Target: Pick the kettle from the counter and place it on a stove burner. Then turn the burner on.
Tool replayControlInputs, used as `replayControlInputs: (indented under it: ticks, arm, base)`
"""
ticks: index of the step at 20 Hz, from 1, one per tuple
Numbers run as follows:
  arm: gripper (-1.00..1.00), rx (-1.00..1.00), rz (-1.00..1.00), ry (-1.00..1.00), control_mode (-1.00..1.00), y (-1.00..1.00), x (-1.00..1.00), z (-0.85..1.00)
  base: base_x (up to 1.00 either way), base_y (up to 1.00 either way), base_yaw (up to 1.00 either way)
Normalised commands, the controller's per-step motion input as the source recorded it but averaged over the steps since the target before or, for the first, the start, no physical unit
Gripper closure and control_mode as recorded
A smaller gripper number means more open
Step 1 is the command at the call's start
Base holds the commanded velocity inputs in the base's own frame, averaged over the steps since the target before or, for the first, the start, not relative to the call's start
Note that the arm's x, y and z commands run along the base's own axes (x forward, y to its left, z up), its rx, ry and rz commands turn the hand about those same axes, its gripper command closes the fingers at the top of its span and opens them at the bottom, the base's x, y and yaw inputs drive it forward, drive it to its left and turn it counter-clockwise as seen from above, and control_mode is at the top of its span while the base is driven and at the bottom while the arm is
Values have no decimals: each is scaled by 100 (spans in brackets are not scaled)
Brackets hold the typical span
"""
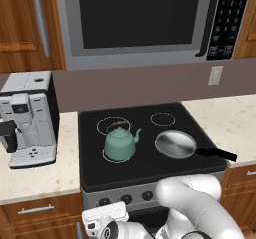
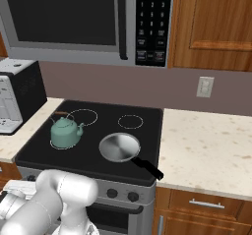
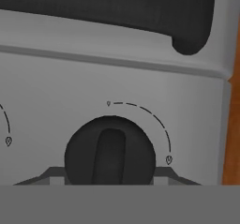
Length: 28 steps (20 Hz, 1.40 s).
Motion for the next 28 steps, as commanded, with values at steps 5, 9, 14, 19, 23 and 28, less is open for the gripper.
replayControlInputs:
  ticks: [5,9,14,19,23,28]
  arm:
    - [100,0,8,0,-100,0,0,0]
    - [100,-2,7,0,-100,0,0,0]
    - [100,-8,3,0,-100,0,0,0]
    - [100,-13,0,0,-100,5,0,0]
    - [100,-16,0,4,-100,2,0,0]
    - [100,-21,0,11,-100,0,0,0]
  base:
    - [0,0,0]
    - [0,0,0]
    - [0,0,0]
    - [0,0,0]
    - [0,0,0]
    - [0,0,0]
